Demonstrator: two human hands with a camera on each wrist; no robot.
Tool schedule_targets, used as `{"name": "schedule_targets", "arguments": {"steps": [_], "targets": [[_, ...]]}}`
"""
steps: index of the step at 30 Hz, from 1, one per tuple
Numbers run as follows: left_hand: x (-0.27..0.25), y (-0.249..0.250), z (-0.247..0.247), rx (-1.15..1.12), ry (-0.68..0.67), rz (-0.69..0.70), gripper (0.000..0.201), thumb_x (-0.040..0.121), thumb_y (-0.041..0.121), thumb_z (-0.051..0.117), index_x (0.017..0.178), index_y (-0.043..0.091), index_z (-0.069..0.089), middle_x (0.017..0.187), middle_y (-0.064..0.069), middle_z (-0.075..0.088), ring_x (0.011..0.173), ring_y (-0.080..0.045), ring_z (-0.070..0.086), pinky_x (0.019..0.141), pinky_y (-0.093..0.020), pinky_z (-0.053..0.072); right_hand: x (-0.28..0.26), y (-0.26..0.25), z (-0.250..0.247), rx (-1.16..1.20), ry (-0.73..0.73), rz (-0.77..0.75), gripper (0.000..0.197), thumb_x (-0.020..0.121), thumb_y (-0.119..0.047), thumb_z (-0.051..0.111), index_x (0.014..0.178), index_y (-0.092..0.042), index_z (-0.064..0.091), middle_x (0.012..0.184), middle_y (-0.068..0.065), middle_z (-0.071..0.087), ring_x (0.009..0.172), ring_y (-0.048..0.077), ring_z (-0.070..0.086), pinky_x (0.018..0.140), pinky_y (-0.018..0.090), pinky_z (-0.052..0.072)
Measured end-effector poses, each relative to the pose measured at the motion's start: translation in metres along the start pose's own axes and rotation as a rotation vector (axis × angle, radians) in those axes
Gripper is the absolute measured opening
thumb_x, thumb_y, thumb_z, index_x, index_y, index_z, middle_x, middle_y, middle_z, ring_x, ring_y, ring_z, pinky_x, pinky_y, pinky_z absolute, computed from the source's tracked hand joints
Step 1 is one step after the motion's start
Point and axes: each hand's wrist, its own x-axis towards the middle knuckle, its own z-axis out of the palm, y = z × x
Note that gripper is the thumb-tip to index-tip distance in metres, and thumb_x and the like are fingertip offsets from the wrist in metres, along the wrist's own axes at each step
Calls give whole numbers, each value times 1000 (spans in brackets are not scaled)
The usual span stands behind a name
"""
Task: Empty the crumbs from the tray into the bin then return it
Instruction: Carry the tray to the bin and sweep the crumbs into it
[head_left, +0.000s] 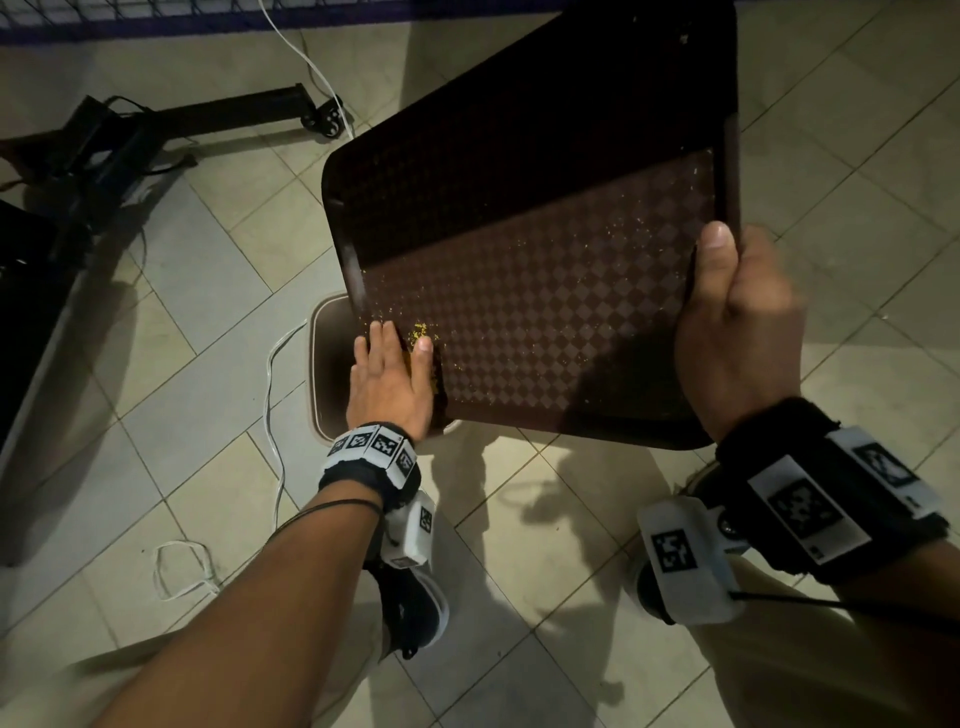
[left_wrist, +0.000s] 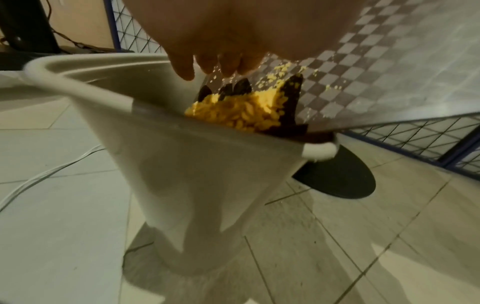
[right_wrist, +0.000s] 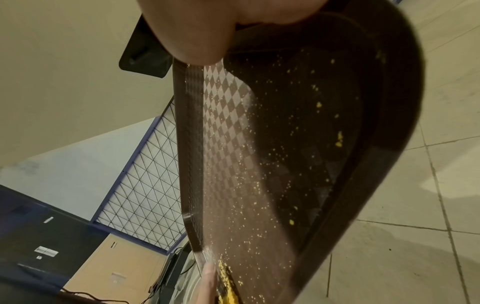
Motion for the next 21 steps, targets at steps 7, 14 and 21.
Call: {"name": "schedule_targets", "arguments": {"steps": [7, 14, 21], "targets": [[24, 2, -8, 32, 59, 18, 71, 99, 59, 7, 157, 18, 3, 166, -1, 1, 152, -19, 0, 122, -41, 8, 1, -6, -2, 29, 22, -19, 31, 105, -26, 31, 102, -7, 55, 63, -11, 44, 52, -6, 44, 46, 9, 32], [-3, -25, -3, 140, -112, 111, 67, 100, 57, 9, 153, 18, 24, 161, -6, 24, 151, -27, 7, 121, -48, 13, 5, -8, -4, 15, 57, -39, 31, 105, -27, 30, 105, -7, 55, 63, -12, 42, 52, -4, 43, 46, 11, 32], [-14, 11, -10, 29, 59, 228, 64, 102, 51, 15, 157, 19, 5, 165, 2, -3, 151, -15, -3, 122, -35, 7, 4, -14, -5, 43, 22, -7, 31, 105, -27, 29, 106, -8, 53, 67, -13, 43, 55, -10, 44, 48, 5, 34]]}}
